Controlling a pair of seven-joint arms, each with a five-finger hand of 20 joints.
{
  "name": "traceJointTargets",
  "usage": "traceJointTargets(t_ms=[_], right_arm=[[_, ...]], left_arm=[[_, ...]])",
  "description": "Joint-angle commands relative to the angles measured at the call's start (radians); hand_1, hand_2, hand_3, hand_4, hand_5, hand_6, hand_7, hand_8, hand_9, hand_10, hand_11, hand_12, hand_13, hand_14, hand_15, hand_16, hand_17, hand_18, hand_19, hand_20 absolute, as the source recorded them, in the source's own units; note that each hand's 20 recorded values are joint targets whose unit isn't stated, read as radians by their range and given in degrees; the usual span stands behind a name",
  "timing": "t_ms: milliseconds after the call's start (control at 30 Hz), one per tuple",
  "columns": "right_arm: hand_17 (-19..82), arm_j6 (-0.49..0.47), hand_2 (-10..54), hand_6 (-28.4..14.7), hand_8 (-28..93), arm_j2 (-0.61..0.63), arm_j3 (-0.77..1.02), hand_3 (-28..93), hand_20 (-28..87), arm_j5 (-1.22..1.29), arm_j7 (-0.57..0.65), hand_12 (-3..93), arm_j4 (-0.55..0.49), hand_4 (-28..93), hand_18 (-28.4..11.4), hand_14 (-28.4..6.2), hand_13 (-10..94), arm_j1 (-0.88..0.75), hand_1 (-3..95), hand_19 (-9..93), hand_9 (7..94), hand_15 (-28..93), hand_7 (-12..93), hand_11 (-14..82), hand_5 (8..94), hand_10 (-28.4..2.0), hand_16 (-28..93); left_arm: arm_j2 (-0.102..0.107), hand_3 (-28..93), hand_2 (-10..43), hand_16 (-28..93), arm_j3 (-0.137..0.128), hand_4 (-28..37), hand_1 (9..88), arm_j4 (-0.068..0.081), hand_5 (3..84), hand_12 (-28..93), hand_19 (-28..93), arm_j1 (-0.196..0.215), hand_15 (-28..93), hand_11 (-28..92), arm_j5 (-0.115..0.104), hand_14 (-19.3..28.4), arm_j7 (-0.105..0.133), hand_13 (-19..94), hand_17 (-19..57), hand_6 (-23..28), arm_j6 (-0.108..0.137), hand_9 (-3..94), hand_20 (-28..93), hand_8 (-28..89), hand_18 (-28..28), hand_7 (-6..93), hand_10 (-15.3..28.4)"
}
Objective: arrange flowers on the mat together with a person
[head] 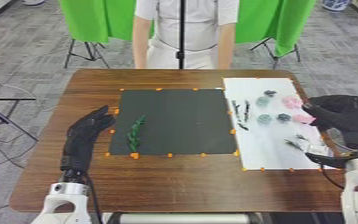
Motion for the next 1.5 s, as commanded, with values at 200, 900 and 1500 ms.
traceJointTargets(t_ms=[200,900,1500], right_arm=[[59,-0.141,-9.5,-1.8,-10,0.097,0.006,53,33,-0.450,0.118,16.6,0.047,-28,-10.7,-6.3,88,-0.052,44.1,80,82.4,32,15,16.2,72.6,-13.0,24],[63,-0.222,-9.5,-1.0,-11,0.132,-0.073,58,27,-0.546,0.172,15.9,0.203,-28,-8.9,-4.9,92,0.022,43.8,84,84.8,30,15,15.6,74.5,-12.2,26],[69,-0.048,-9.5,1.9,4,0.117,-0.129,-28,19,-0.507,0.257,21.4,0.216,25,-8.0,-2.3,94,0.018,87.7,93,93.7,46,19,19.3,86.8,-9.3,18]], left_arm=[[0.006,64,-2.9,4,-0.007,-17.9,26.6,-0.008,47.5,15,11,0.010,18,21,0.005,17.2,-0.010,37,6.5,3.7,0.013,45.5,19,-6,12.4,12.8,13.3],[0.006,64,-2.6,4,-0.012,-17.7,26.8,-0.016,47.5,15,11,0.023,18,21,0.012,17.2,-0.023,37,6.5,3.7,0.018,45.4,19,-6,12.3,12.9,13.3],[0.014,63,-2.3,4,-0.006,-18.0,26.8,-0.020,47.5,15,11,0.030,18,21,0.003,17.2,-0.027,37,6.2,3.6,0.021,45.4,19,-6,12.4,12.9,13.4]])
